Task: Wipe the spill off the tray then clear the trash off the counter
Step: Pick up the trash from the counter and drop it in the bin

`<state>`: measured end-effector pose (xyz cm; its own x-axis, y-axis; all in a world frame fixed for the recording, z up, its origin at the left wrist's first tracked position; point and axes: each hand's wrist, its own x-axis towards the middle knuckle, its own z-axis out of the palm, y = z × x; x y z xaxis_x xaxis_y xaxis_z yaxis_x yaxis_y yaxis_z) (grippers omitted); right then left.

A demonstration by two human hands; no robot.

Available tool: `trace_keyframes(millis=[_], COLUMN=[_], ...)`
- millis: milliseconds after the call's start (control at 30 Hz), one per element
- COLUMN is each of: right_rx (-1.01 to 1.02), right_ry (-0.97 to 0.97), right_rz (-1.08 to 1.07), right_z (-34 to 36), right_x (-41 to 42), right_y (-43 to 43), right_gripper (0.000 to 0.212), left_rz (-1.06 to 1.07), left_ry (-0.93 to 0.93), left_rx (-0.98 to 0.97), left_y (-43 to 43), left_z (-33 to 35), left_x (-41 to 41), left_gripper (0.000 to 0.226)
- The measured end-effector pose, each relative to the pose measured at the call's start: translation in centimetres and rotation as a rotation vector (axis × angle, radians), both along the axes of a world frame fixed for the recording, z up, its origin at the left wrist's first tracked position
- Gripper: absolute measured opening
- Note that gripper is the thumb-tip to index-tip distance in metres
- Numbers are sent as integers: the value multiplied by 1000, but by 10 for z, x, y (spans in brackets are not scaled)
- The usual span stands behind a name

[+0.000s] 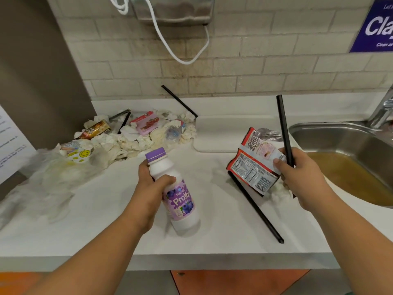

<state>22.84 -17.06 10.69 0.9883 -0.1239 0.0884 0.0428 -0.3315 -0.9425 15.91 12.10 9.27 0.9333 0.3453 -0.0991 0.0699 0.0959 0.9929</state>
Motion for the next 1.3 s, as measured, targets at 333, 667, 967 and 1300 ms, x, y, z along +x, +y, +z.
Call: trace_keyframes(millis=[333,667,967,1300], right_rx=[80,171,5,-482], right_ry=[-11,18,39,-67], right_rz=[207,465,828,1052], right_z=[-24,-23,-17,-61], right_x=[-6,-29,-88,-199], right_y=[46,123,237,398], right_gripper=[15,13,12,3], left_rz=[181,483,695,759], left_ry=[-14,-97,-166,145], left_rx=[16,56,217,439], left_y=[14,53,141,280], left_z=[-3,7,-11,-72], left_x=[-31,-87,-178,-310], left_gripper=[42,22,22,43])
